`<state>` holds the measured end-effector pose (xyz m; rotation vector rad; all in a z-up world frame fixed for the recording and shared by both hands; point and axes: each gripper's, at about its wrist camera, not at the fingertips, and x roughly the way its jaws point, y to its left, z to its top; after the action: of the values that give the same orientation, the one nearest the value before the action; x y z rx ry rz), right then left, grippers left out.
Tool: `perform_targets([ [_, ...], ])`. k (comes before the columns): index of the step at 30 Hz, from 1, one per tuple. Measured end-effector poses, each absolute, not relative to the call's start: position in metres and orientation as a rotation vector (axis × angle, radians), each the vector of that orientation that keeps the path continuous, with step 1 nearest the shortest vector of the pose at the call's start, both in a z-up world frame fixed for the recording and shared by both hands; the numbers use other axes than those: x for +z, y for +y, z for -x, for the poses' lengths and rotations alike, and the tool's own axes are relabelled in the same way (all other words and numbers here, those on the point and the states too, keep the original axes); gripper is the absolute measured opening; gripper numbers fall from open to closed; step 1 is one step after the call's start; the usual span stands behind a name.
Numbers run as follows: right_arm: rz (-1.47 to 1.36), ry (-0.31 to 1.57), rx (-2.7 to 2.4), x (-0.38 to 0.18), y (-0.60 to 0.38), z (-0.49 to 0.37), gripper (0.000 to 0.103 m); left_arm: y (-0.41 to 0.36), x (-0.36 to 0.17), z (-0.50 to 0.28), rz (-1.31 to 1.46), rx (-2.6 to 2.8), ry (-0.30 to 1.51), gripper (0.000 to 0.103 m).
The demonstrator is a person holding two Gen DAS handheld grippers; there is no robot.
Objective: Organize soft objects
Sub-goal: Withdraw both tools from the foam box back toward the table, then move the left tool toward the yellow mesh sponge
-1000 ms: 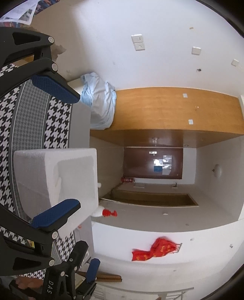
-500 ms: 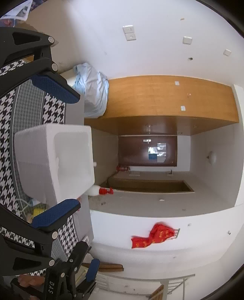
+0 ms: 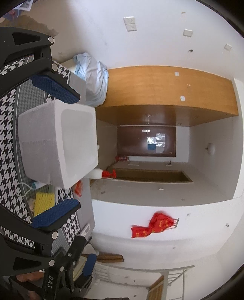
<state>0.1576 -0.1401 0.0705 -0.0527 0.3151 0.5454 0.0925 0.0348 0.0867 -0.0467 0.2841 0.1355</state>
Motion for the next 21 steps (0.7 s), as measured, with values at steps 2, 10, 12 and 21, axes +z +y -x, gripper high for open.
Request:
perform_targets([
  [2, 0.061, 0.306, 0.536, 0.070, -0.143, -0.156, 0.096, 0.033, 0.084, -0.092, 0.049, 0.124, 0.283, 0.102],
  [10, 0.093, 0.299, 0.501, 0.059, -0.155, -0.149, 0.096, 0.025, 0.072, -0.095, 0.068, 0.096, 0.287, 0.102],
  [12, 0.096, 0.306, 0.497, 0.054, -0.158, -0.148, 0.096, 0.024, 0.069, -0.097, 0.069, 0.085, 0.292, 0.102],
  [21, 0.091, 0.318, 0.460, 0.047, -0.170, -0.148, 0.096, 0.014, 0.057, -0.101, 0.069, 0.047, 0.311, 0.102],
])
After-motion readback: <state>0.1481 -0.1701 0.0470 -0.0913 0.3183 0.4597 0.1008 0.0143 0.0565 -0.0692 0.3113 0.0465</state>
